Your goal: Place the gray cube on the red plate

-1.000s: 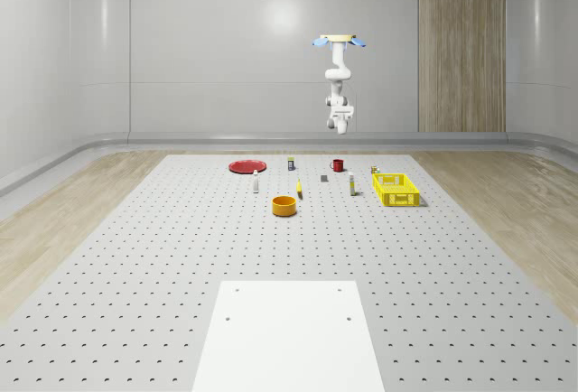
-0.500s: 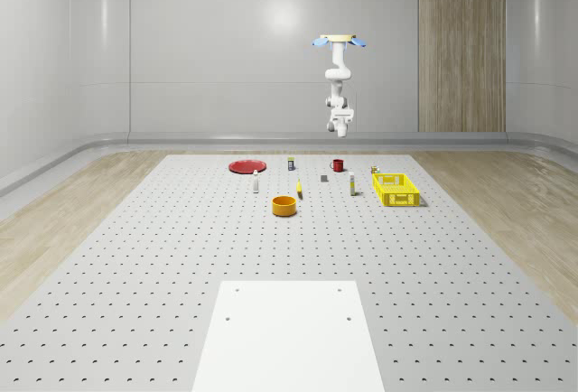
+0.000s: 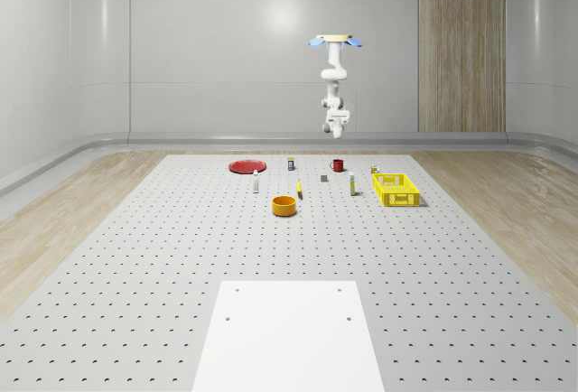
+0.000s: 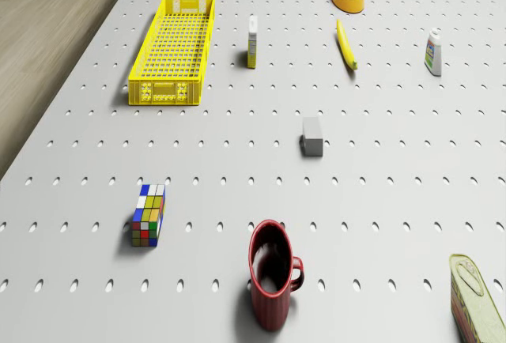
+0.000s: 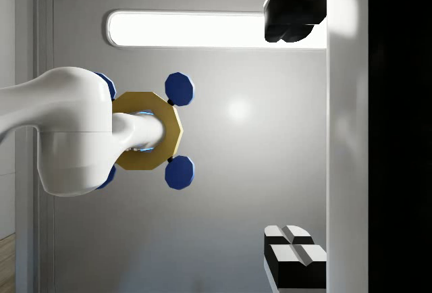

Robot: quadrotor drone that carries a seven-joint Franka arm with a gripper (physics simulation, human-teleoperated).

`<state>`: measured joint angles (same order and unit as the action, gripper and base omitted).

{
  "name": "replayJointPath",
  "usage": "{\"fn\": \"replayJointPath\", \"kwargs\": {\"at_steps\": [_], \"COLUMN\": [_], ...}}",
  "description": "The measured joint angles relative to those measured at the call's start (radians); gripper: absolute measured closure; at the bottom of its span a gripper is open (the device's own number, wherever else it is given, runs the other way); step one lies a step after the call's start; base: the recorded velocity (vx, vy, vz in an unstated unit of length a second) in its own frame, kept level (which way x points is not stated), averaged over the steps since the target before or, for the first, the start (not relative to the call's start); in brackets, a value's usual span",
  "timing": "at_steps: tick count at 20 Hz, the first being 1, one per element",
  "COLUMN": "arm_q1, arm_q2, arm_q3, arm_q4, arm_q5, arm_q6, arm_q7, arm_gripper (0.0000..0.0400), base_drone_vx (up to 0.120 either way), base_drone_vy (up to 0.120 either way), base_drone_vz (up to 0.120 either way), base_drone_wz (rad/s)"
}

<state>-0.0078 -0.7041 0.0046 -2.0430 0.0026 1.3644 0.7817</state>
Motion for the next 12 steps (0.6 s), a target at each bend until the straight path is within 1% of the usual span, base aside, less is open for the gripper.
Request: {"fn": "replayJointPath", "kwargs": {"at_steps": [12], "arm_q1": [-0.002], "arm_q2": [-0.006], "arm_q3": [0.002], "arm_q4": [-0.005], "arm_q5": [-0.002], "arm_q6": [0.008], "arm_q7": [0.000], "arm_gripper": [0.0000], "base_drone_vx": [0.120], "base_drone_vy": [-0.120], "base_drone_vz": [0.000], "base_drone_wz": [0.000]}}
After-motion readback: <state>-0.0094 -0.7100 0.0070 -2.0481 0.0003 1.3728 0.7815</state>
